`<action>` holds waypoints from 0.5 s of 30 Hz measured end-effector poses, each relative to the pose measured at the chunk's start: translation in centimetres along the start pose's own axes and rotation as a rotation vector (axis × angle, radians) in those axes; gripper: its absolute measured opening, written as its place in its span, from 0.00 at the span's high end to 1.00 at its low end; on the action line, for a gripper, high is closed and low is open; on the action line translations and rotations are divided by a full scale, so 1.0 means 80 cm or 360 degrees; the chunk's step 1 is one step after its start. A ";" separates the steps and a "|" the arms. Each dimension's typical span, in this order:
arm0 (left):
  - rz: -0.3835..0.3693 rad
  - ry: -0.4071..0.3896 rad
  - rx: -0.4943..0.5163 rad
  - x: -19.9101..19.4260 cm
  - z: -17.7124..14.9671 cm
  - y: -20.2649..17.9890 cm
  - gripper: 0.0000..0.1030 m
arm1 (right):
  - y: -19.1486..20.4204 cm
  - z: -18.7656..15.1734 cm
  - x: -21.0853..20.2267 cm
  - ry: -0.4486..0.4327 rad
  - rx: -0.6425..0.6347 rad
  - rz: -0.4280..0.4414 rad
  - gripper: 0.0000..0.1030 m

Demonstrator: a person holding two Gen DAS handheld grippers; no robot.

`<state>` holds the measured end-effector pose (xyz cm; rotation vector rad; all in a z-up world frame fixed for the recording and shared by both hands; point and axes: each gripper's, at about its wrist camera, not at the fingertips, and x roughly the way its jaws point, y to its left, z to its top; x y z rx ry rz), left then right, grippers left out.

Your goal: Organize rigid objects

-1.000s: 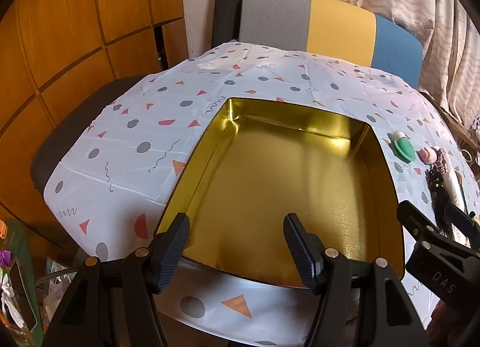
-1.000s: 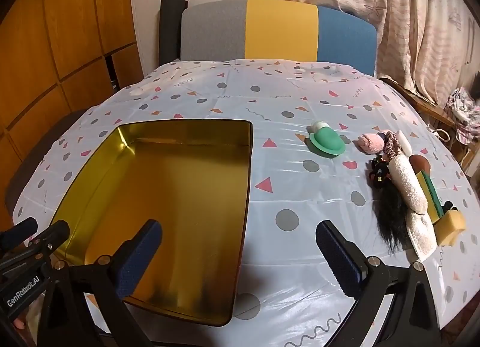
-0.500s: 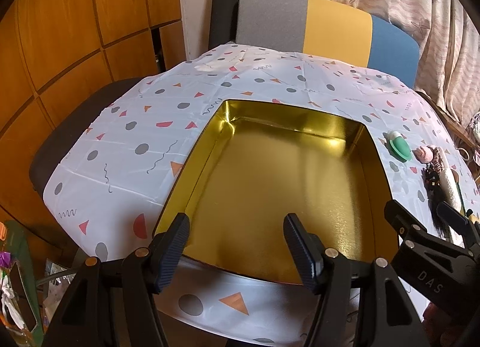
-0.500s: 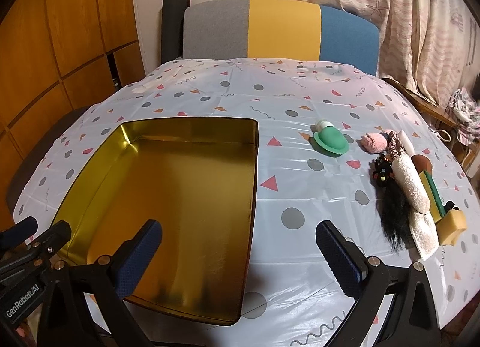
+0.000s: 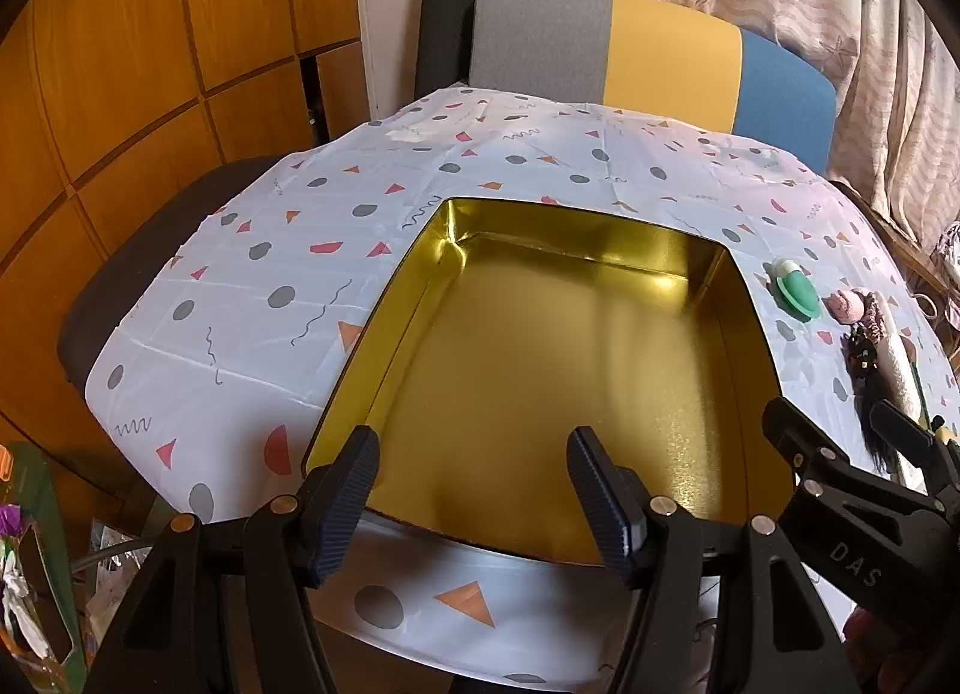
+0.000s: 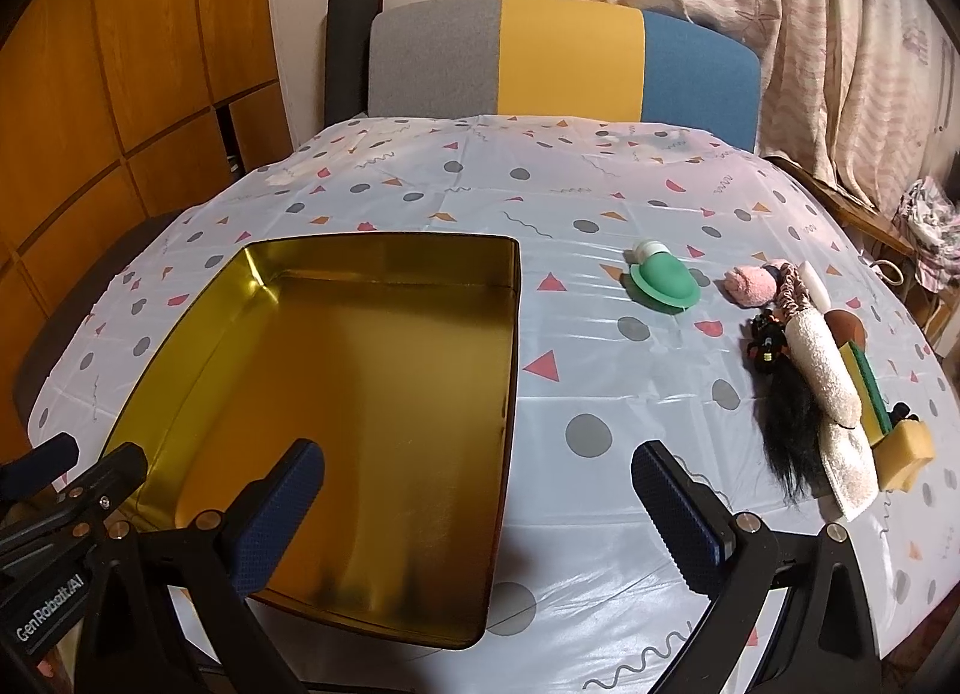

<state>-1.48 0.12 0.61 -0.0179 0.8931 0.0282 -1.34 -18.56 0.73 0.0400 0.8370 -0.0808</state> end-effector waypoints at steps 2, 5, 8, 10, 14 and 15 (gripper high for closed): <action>0.0001 0.0000 0.0000 0.000 -0.001 0.000 0.36 | 0.000 0.000 0.000 -0.0002 -0.0002 0.0001 0.00; -0.0002 -0.0001 0.0000 -0.001 -0.001 0.000 0.36 | 0.001 0.000 0.000 -0.0001 0.0000 0.0002 0.00; 0.0005 0.0001 -0.0001 -0.001 -0.002 -0.001 0.36 | 0.001 0.001 0.000 -0.0006 0.0003 -0.0007 0.00; 0.0000 0.0002 -0.0001 -0.001 -0.002 -0.001 0.36 | 0.001 0.001 -0.001 -0.0008 0.0003 -0.0015 0.00; 0.0006 0.0004 0.0001 -0.001 -0.003 -0.002 0.36 | 0.000 0.000 -0.001 -0.0004 0.0007 -0.0009 0.00; 0.0008 0.0003 0.0000 -0.001 -0.004 -0.002 0.36 | -0.001 0.000 -0.001 -0.0006 0.0006 -0.0009 0.00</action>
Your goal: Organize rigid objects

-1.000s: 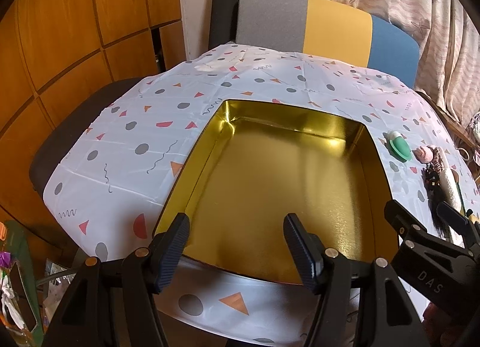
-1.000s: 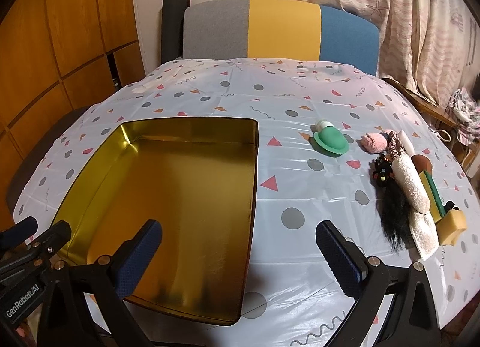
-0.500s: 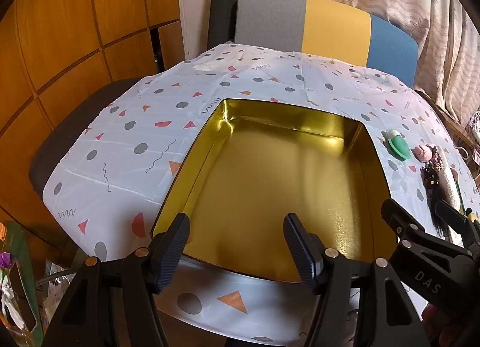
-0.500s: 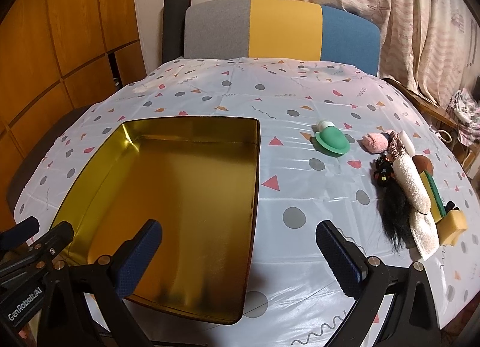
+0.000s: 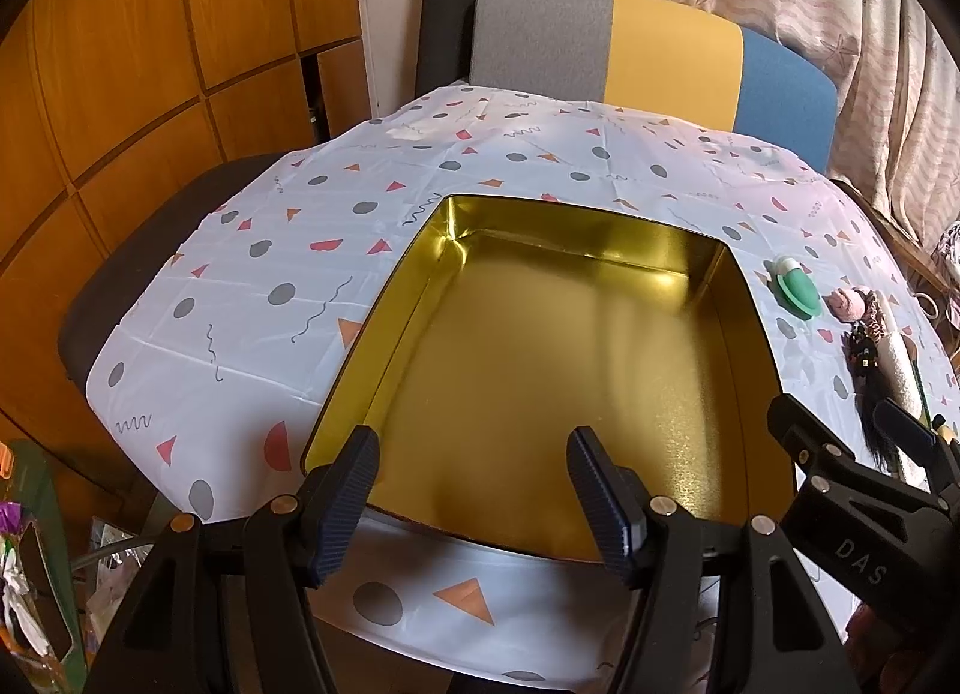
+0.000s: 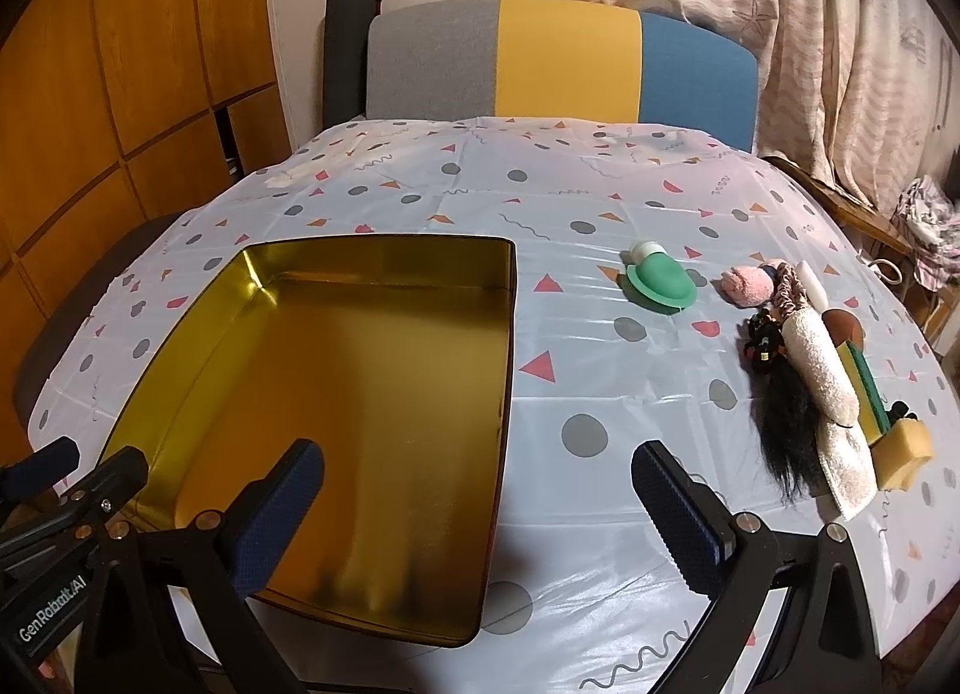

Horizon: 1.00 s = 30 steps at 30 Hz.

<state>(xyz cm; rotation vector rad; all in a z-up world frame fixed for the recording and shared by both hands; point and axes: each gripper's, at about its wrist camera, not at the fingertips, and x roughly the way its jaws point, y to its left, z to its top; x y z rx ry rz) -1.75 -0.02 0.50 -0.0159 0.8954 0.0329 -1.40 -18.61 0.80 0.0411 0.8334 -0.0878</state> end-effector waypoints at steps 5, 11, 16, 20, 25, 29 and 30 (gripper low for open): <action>0.0001 0.0002 0.0001 0.000 0.000 0.000 0.36 | -0.001 0.000 0.000 -0.0004 0.0003 0.0001 0.00; 0.0011 0.0004 0.0006 0.000 -0.001 -0.002 0.36 | -0.003 -0.001 -0.002 -0.0004 0.0003 0.0001 0.00; 0.0027 0.0011 0.0009 -0.001 -0.002 -0.004 0.36 | -0.007 -0.002 -0.004 -0.0007 0.0006 0.0011 0.00; 0.0042 0.0022 0.0015 -0.001 -0.003 -0.008 0.36 | -0.007 -0.002 -0.004 -0.0004 0.0008 0.0011 0.00; 0.0054 0.0020 0.0026 -0.003 -0.003 -0.013 0.36 | -0.017 -0.002 -0.007 -0.0009 0.0029 0.0025 0.00; 0.0050 0.0030 0.0040 -0.004 -0.003 -0.021 0.36 | -0.027 -0.005 -0.007 -0.0017 0.0041 0.0024 0.00; 0.0042 0.0036 0.0046 -0.004 -0.003 -0.024 0.36 | -0.030 -0.006 -0.007 -0.0014 0.0046 0.0021 0.00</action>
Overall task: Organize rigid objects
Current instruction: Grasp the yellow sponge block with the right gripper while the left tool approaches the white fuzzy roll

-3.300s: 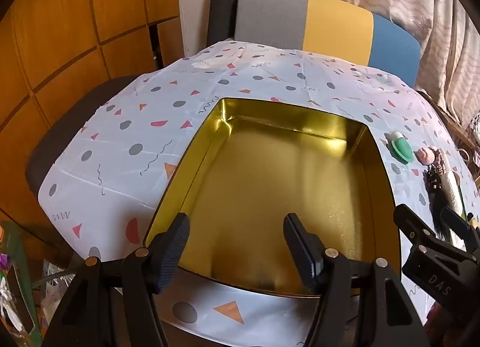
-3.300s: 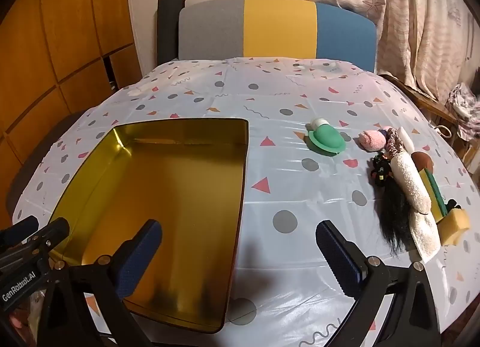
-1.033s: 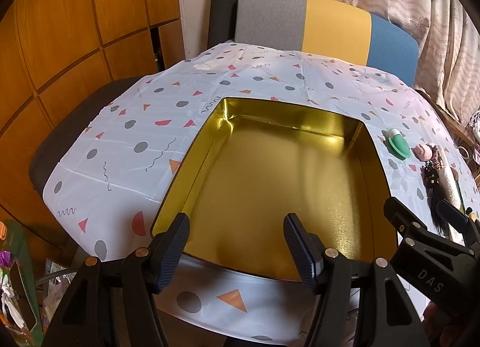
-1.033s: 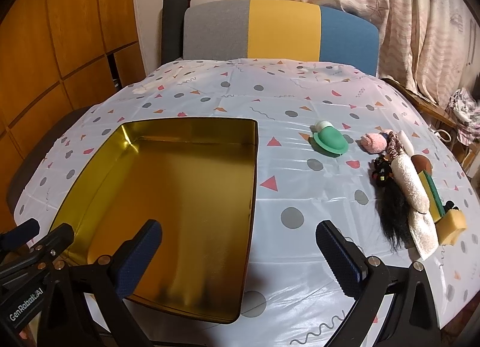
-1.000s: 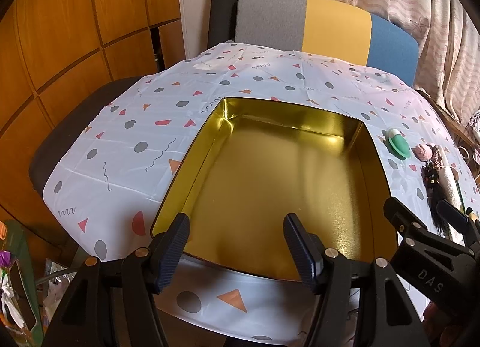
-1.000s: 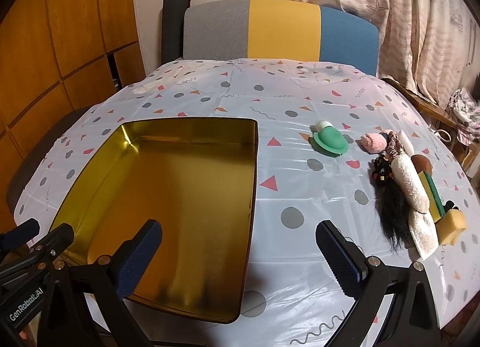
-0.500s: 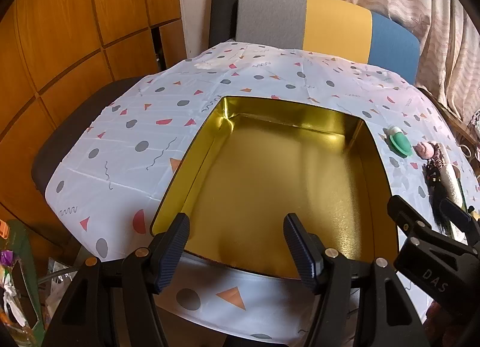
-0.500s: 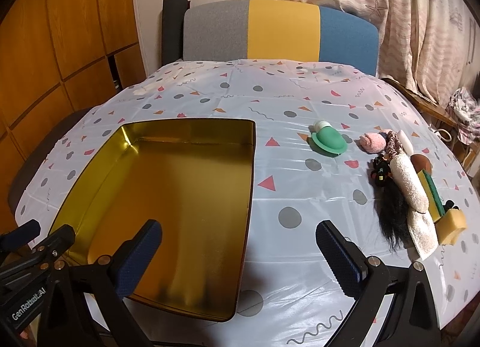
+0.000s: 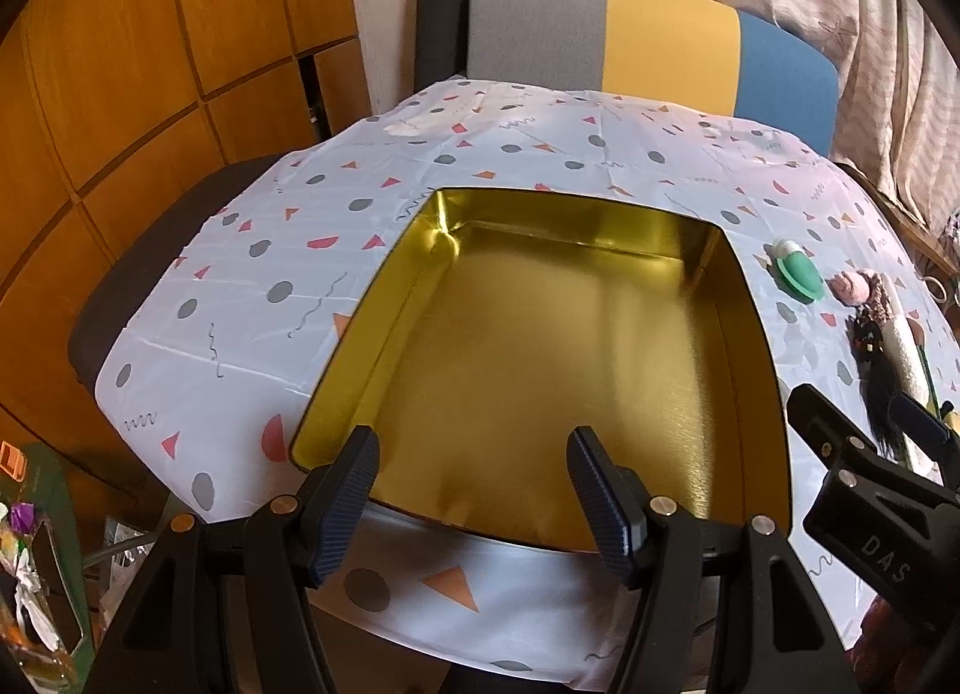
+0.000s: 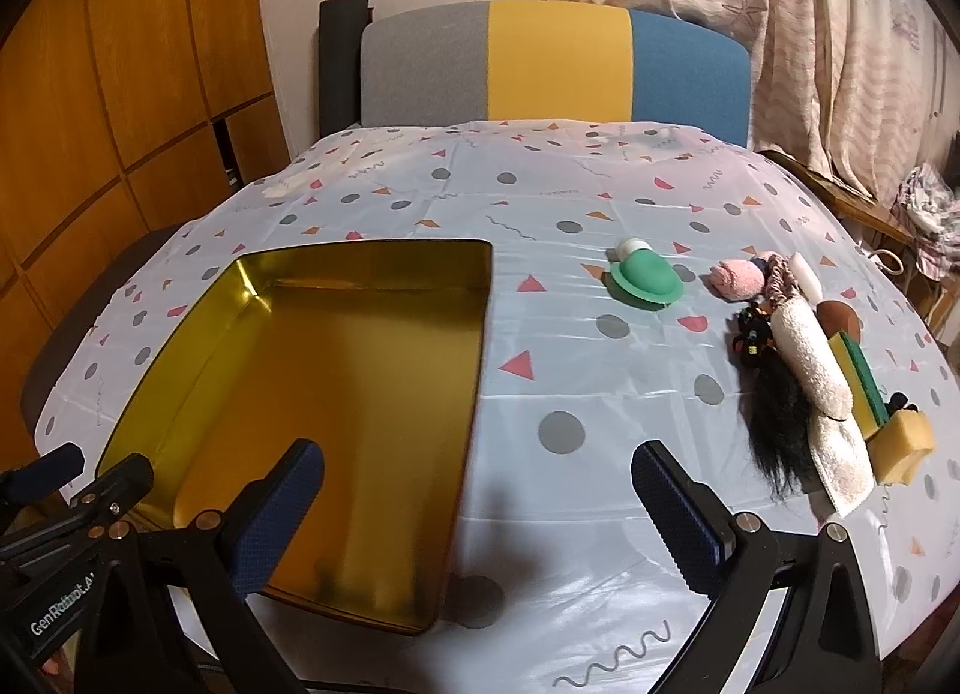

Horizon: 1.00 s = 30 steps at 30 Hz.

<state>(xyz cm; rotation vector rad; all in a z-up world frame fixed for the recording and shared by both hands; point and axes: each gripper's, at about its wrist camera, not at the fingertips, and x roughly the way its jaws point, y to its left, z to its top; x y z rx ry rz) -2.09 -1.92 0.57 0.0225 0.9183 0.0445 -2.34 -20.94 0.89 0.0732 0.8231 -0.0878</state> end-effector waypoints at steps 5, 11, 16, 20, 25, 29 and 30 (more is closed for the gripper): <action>-0.0140 0.0040 0.0007 0.002 -0.004 -0.017 0.36 | -0.029 -0.007 0.003 0.0021 0.0057 -0.0027 0.00; -0.0477 0.0081 0.0033 -0.003 -0.010 -0.050 0.36 | -0.079 -0.028 0.007 0.0040 0.0099 -0.0092 0.00; -0.0661 0.0137 0.0099 -0.006 -0.007 -0.094 0.36 | -0.144 -0.058 0.005 0.0047 0.0198 -0.0140 0.00; -0.0781 0.0181 0.0153 -0.010 -0.004 -0.133 0.36 | -0.202 -0.079 -0.003 0.0030 0.0319 -0.0209 0.00; -0.0811 0.0197 0.0265 -0.008 0.006 -0.185 0.37 | -0.283 -0.104 -0.016 -0.0033 0.0484 -0.0356 0.00; -0.0876 0.0215 0.0305 -0.006 0.014 -0.211 0.38 | -0.357 -0.111 -0.018 -0.0079 0.0627 -0.0486 0.00; -0.0915 0.0231 0.0293 -0.004 0.017 -0.216 0.38 | -0.381 -0.110 -0.019 -0.0108 0.0675 -0.0523 0.00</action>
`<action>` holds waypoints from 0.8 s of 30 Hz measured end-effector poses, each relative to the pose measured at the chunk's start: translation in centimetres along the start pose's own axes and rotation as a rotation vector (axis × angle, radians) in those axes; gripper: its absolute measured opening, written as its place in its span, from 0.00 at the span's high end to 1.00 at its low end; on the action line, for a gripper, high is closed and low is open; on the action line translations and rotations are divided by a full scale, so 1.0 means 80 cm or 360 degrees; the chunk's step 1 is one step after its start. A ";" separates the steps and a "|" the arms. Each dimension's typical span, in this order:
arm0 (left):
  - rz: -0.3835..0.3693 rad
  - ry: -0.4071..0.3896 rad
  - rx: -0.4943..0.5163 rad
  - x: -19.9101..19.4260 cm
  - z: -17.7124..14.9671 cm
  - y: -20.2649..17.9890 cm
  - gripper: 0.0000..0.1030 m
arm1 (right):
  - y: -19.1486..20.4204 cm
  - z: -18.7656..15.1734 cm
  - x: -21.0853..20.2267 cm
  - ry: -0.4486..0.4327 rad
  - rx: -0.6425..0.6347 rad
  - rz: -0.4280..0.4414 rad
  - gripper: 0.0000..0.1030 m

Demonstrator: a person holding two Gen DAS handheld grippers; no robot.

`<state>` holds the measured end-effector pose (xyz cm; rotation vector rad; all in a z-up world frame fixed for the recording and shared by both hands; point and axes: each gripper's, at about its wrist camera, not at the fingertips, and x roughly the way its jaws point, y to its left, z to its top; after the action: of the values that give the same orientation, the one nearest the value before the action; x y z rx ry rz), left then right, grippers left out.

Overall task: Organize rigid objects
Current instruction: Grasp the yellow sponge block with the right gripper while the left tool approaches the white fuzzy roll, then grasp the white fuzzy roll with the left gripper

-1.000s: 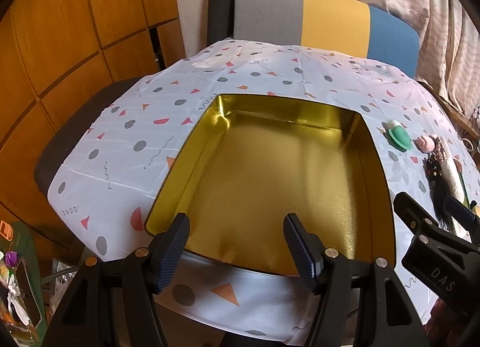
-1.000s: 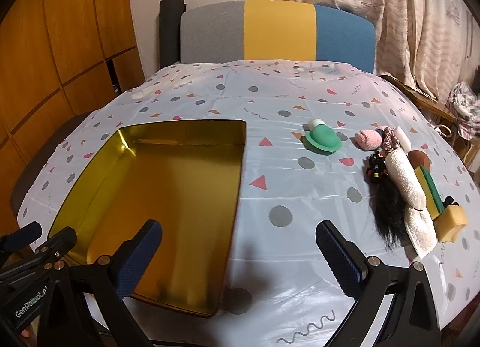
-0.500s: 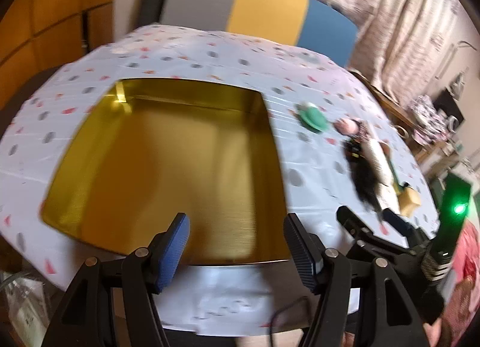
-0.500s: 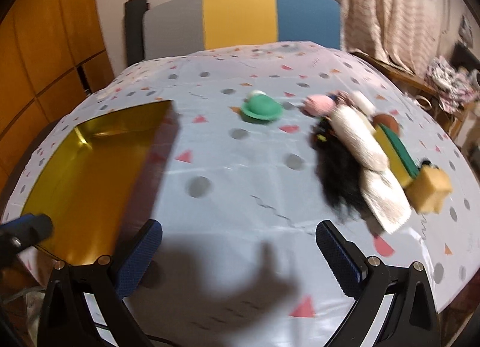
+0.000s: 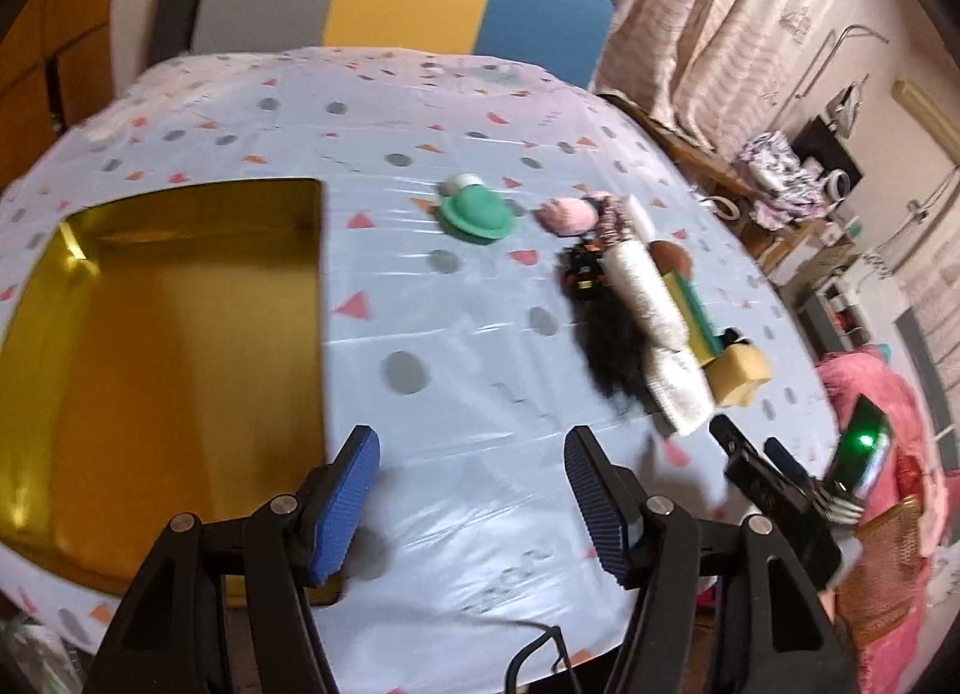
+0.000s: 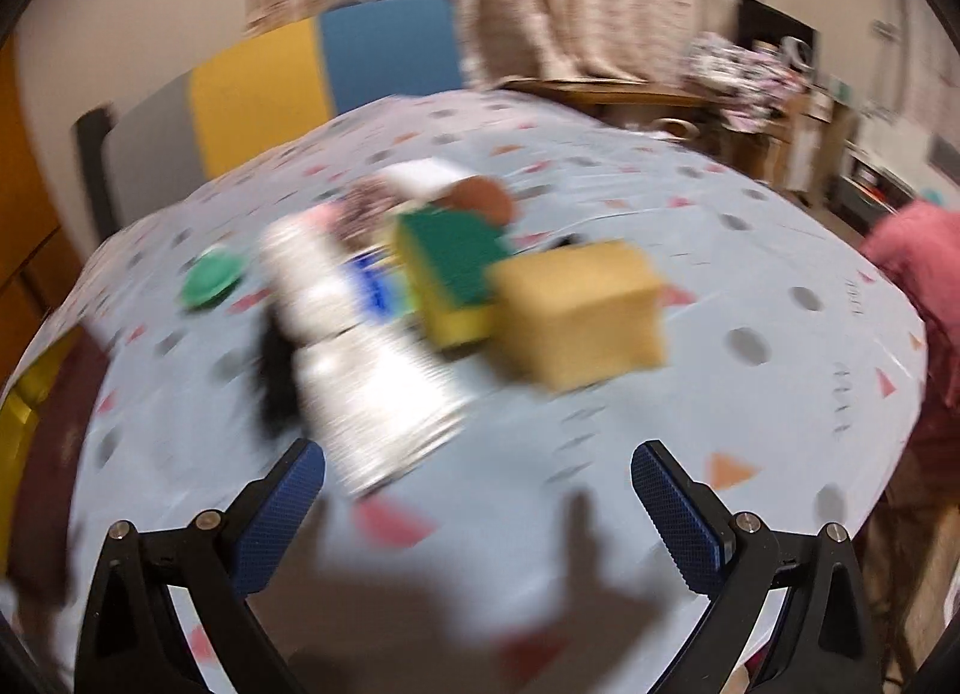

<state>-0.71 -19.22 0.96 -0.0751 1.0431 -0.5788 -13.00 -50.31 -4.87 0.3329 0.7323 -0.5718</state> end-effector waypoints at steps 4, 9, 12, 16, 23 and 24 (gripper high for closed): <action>-0.0064 0.0042 -0.0043 0.021 0.013 -0.006 0.36 | -0.041 0.032 0.021 -0.0084 0.0081 -0.0050 0.00; -0.0086 0.0091 -0.0075 0.042 0.022 -0.013 0.36 | -0.043 0.052 0.057 -0.0073 0.0007 -0.0027 0.06; -0.0118 0.0143 -0.0054 0.057 0.027 -0.022 0.36 | -0.035 0.049 0.075 -0.0052 -0.0048 -0.0007 0.23; -0.0149 0.0212 0.0004 0.081 0.035 -0.042 0.32 | -0.032 0.042 0.069 -0.0111 -0.0077 0.0012 0.28; -0.0270 0.0251 0.0090 0.120 0.056 -0.100 0.32 | -0.042 0.035 0.063 -0.0193 -0.0006 0.0073 0.30; -0.0291 0.0260 0.0106 0.127 0.060 -0.111 0.32 | -0.045 0.034 0.062 -0.0207 0.0015 0.0076 0.30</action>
<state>3.34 -32.73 -1.69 -0.0660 1.1823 -0.7953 -10.72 -56.34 -6.82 0.3179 0.5950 -0.5469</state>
